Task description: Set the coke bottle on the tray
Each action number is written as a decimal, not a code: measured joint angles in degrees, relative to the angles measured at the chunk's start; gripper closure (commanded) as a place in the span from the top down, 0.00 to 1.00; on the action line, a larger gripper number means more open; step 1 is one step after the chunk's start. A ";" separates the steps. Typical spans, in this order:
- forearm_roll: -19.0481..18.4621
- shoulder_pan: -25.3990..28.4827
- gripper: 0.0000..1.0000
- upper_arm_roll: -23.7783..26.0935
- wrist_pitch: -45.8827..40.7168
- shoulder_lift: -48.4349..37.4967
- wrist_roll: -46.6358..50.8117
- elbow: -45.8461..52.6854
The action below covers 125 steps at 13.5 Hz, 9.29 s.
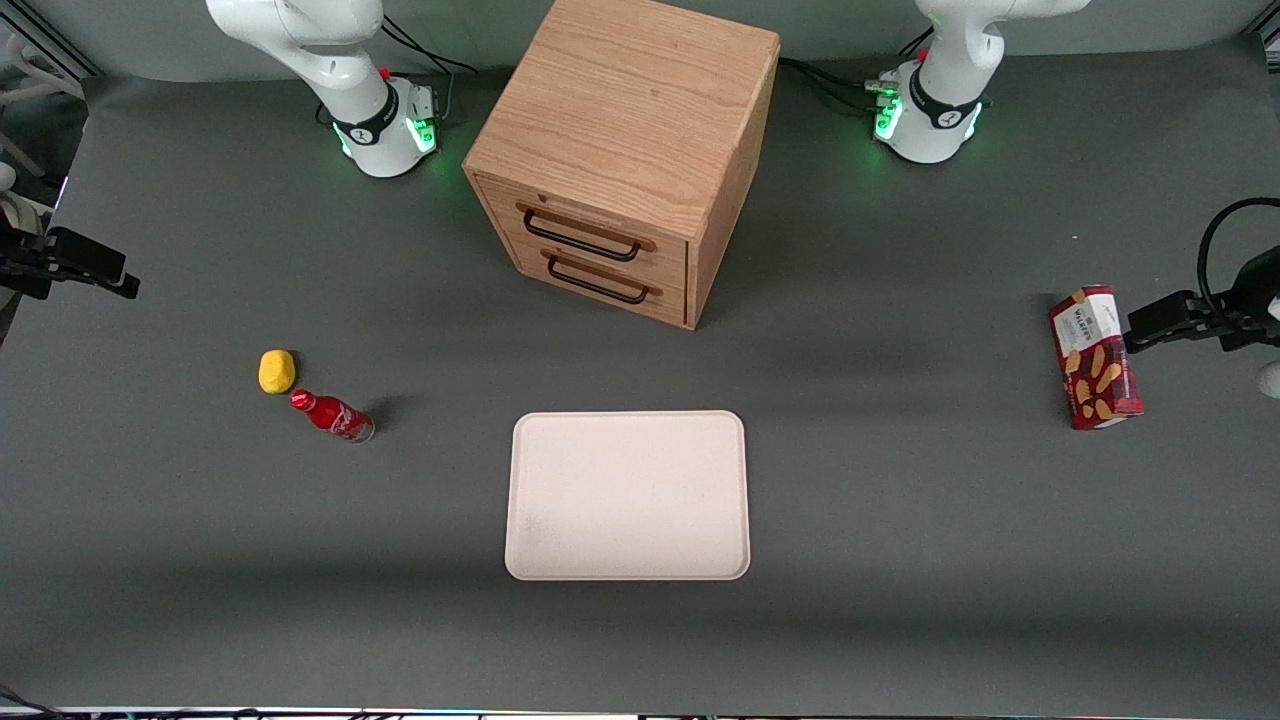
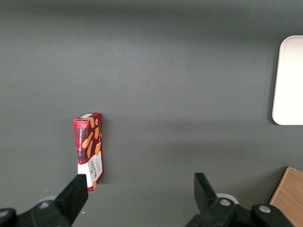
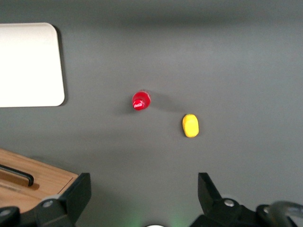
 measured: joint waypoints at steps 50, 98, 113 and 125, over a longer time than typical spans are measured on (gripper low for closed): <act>0.00 5.33 0.00 -1.64 32.29 5.39 0.27 -29.27; 0.65 26.09 0.99 -0.13 19.54 43.75 41.56 28.70; 0.42 5.12 0.98 -0.47 -7.84 6.01 1.26 9.58; 0.66 2.93 1.00 -3.80 8.17 0.88 -7.76 -2.41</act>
